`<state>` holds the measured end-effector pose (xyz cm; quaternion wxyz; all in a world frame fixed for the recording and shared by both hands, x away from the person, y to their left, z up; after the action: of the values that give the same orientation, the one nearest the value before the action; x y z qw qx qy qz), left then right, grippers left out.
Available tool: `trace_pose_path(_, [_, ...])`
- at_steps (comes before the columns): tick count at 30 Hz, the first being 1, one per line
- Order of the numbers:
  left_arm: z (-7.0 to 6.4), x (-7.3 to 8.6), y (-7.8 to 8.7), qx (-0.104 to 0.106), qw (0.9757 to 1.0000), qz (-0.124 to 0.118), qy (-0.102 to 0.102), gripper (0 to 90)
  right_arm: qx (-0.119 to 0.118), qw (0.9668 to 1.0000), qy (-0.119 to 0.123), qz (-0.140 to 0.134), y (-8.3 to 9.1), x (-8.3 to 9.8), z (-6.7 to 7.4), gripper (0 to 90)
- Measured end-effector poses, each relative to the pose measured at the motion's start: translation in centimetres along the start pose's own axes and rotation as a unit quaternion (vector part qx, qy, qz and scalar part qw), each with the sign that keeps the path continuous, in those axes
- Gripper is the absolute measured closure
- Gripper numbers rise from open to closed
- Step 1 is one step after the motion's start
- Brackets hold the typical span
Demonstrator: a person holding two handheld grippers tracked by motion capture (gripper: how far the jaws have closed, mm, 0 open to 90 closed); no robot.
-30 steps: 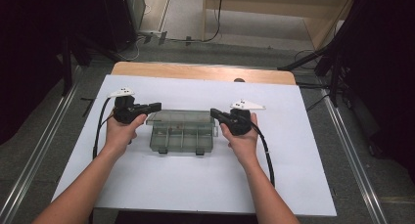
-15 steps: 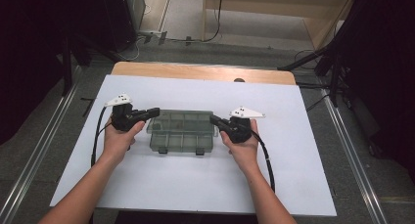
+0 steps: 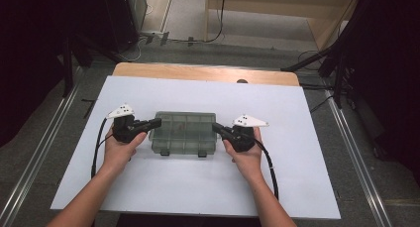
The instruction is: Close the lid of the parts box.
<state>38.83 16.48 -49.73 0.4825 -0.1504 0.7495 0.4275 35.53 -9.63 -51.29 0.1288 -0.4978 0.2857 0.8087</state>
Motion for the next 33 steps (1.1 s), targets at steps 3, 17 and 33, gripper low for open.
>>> trace_pose_path(3, [-0.2,0.4,0.1,-0.005,1.0,-0.002,-0.002,90.0,-0.001,1.0,0.0,-0.001,0.1,0.2,0.3,90.0])
trace_pose_path(17, [-0.9,1.9,0.7,-0.013,0.9998,0.005,-0.012,90.0,0.0,1.0,0.006,0.004,0.2,1.5,0.9,90.0])
trace_pose_path(33, [-1.3,3.7,1.0,-0.022,0.9995,0.013,-0.018,90.0,0.005,0.9997,0.011,0.019,-0.1,3.0,1.3,90.0])
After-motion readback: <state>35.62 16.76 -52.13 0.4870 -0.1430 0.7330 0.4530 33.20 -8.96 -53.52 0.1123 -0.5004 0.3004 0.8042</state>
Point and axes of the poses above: each handheld gripper's, and its own axes: y roughly backward along the jaws, x roughly out of its underside, z roughly to its left, the point moved 7 cm from there along -y, roughly forward along the jaws, and after that the axes turned 13 degrees about -x, right-handed, at the moved point
